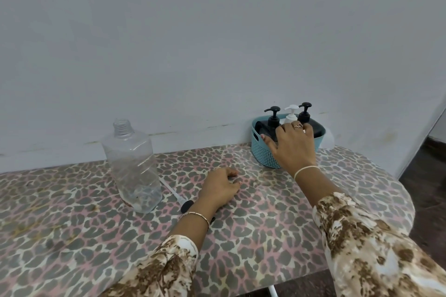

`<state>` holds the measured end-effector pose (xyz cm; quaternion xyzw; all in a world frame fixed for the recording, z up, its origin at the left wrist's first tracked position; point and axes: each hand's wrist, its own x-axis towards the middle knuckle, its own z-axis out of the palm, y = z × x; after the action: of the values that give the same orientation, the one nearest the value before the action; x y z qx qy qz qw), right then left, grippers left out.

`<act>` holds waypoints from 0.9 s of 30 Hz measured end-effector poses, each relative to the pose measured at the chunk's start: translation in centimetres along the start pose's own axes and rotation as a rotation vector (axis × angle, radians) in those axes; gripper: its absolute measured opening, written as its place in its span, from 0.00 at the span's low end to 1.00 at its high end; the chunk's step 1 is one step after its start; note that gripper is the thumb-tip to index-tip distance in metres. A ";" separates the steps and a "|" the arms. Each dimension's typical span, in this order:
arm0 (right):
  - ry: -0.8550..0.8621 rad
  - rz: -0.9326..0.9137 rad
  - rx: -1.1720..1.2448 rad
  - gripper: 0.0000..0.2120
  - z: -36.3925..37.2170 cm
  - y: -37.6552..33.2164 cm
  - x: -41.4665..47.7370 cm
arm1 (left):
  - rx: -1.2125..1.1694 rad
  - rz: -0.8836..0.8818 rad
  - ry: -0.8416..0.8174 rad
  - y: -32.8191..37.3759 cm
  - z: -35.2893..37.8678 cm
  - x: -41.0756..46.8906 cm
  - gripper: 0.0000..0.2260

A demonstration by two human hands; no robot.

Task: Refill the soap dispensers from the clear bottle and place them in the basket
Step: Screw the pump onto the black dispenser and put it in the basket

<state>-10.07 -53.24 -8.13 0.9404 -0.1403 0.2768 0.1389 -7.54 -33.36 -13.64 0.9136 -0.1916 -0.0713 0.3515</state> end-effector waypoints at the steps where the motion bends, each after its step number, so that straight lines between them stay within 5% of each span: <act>1: -0.015 -0.021 -0.030 0.27 -0.1 0.0 -0.1 | 0.008 0.002 -0.002 0.1 0.0 0.0 0.19; 8: -0.114 -0.066 -0.144 0.28 -0.9 -0.3 -0.7 | -0.007 0.009 -0.068 0.9 -1.0 -0.1 0.20; 14: -0.243 0.035 -0.083 0.36 -1.8 -1.3 -1.0 | -0.061 0.028 0.064 0.1 -3.2 -2.5 0.17; 21: -0.266 0.051 0.446 0.35 -6.0 -7.7 -6.2 | -0.208 0.004 0.308 -1.9 -6.5 -7.6 0.09; 27: -0.513 0.157 0.799 0.44 -7.6 -14.5 -13.0 | -0.175 -0.076 0.422 -5.9 -7.2 -13.7 0.05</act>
<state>-19.28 -34.92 -11.95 0.9447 -0.1232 0.0777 -0.2937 -16.36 -19.40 -12.30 0.8808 -0.0723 0.0915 0.4588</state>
